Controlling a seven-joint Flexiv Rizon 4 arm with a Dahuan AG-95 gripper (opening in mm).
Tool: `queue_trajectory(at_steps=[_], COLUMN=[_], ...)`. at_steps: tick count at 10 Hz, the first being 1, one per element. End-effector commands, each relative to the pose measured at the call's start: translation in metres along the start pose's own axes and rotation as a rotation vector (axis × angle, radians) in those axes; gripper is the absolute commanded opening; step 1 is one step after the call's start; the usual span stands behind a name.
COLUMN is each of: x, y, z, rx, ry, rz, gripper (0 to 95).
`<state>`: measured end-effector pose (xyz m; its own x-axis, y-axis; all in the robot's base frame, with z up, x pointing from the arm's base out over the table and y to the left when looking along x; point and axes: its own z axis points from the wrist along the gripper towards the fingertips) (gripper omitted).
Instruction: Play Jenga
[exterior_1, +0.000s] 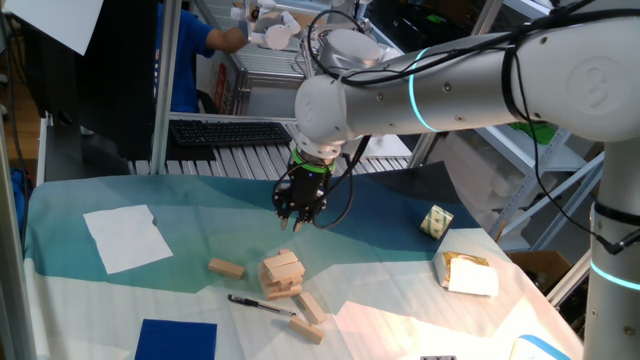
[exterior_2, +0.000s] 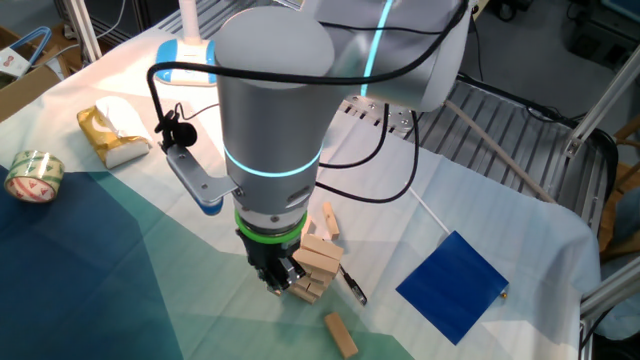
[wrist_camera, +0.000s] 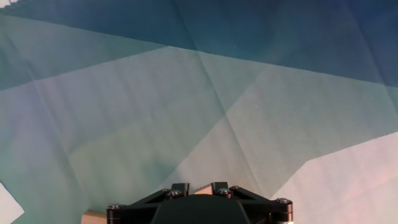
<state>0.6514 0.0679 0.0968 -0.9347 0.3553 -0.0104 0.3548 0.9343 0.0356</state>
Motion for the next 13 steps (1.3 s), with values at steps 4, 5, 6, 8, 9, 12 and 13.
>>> queue_trajectory(at_steps=[4,5,6,8,9,12,13], x=[0.003,0.003,0.002,0.002,0.003,0.004,0.004], y=[0.004,0.004,0.003,0.002,0.002,0.002,0.002], z=[0.008,0.009,0.012,0.015,0.017,0.023,0.024], rx=[-0.003,-0.002,-0.002,-0.003,-0.002,-0.004,-0.005], ry=[-0.006,-0.005,-0.006,-0.010,-0.010,-0.009,-0.008], rz=[0.000,-0.002,-0.007,-0.014,-0.020,-0.029,-0.027], gripper=[19.0,19.0,19.0,19.0,19.0,19.0,19.0])
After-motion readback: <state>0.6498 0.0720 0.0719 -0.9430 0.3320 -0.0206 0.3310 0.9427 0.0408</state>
